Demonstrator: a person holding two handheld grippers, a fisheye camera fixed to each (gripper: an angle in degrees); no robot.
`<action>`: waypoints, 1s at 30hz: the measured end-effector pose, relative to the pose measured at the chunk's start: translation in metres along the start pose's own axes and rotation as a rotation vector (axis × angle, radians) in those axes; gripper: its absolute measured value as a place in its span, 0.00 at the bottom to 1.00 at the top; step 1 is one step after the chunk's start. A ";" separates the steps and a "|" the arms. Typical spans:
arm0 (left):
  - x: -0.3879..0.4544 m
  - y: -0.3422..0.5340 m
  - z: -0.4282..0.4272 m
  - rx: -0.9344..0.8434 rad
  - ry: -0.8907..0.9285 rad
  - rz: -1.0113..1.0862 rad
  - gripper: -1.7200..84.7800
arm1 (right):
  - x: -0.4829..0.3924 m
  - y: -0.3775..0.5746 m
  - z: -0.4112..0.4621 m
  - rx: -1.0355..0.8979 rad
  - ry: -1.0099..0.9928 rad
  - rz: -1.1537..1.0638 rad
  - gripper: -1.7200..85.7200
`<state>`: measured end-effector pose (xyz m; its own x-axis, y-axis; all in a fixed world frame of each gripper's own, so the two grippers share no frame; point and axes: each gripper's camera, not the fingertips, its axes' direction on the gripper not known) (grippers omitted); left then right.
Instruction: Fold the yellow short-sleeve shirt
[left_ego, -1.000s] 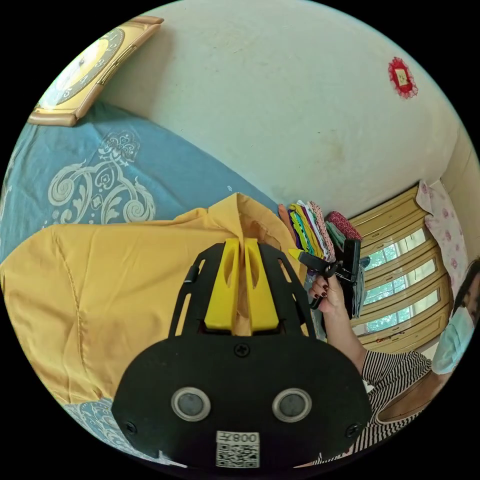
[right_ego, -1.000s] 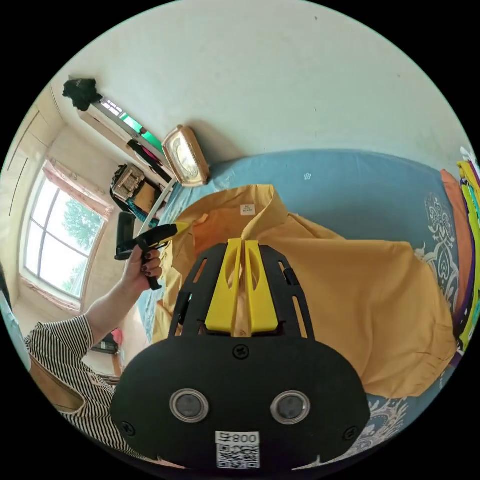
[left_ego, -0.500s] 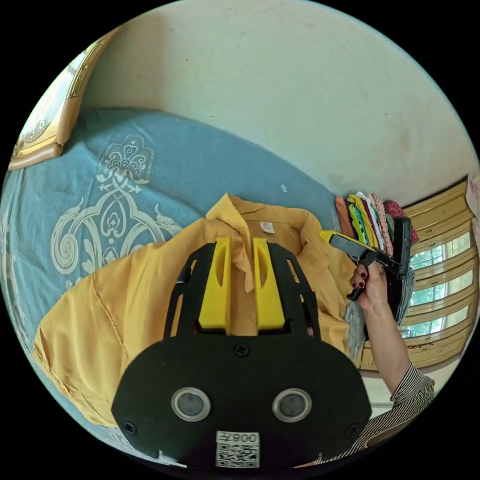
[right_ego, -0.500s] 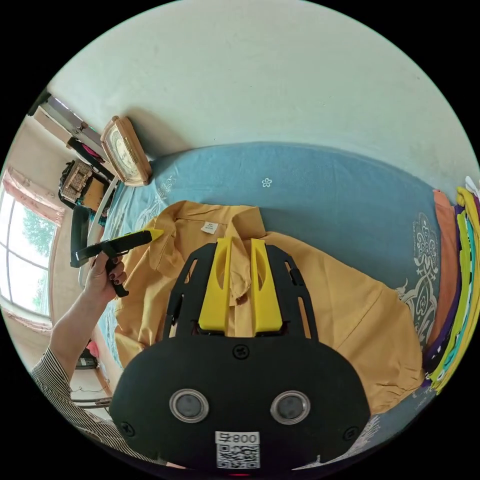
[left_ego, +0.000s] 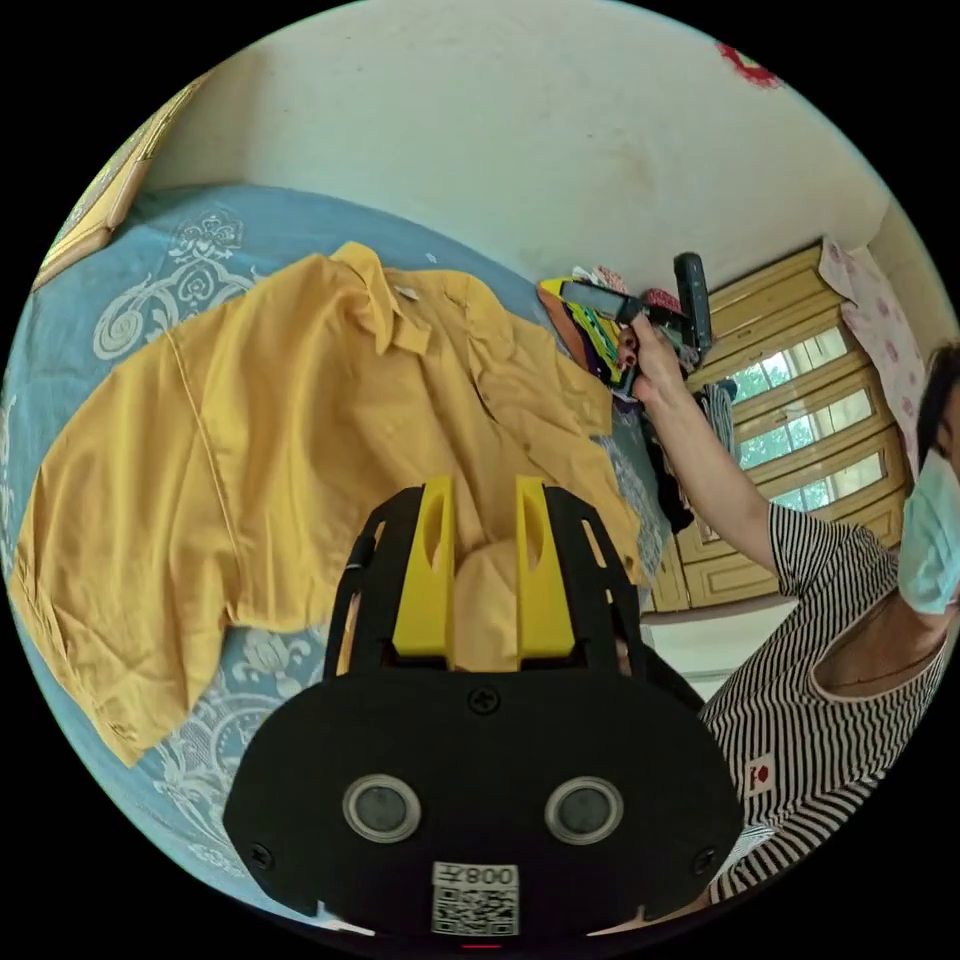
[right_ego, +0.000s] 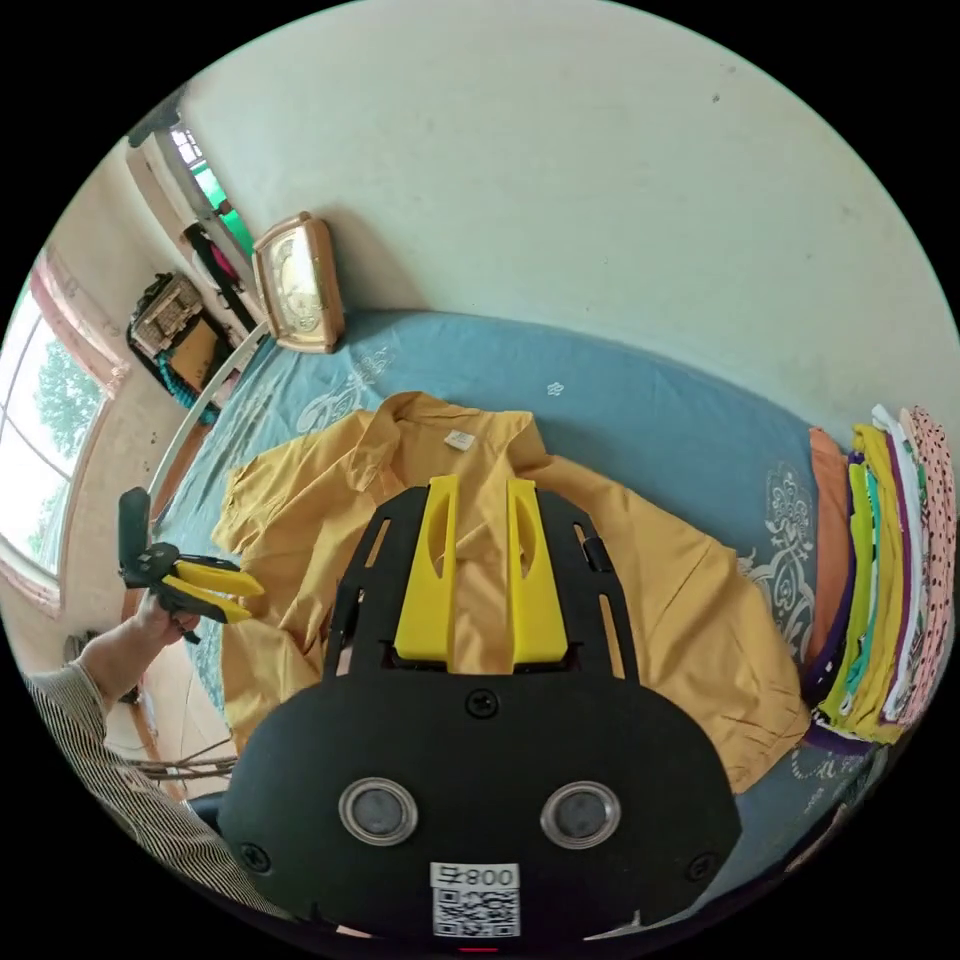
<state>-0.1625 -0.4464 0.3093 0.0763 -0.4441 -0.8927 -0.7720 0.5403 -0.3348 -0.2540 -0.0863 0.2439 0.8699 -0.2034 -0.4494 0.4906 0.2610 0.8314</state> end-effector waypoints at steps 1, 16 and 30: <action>0.013 0.020 0.001 -0.046 -0.077 0.013 0.13 | -0.012 0.011 0.001 -0.018 -0.035 -0.021 0.11; 0.004 0.217 -0.036 0.030 -0.017 -0.469 0.11 | -0.296 0.197 0.033 -0.403 -0.186 -0.286 0.11; 0.085 0.267 -0.115 0.170 0.037 -0.391 0.03 | -0.394 0.219 0.010 -0.461 -0.088 -0.390 0.03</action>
<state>-0.4347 -0.4222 0.1787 0.3177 -0.6626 -0.6782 -0.5739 0.4350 -0.6938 -0.4900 0.0419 0.6065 0.6235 -0.4385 -0.6472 0.7613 0.5288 0.3752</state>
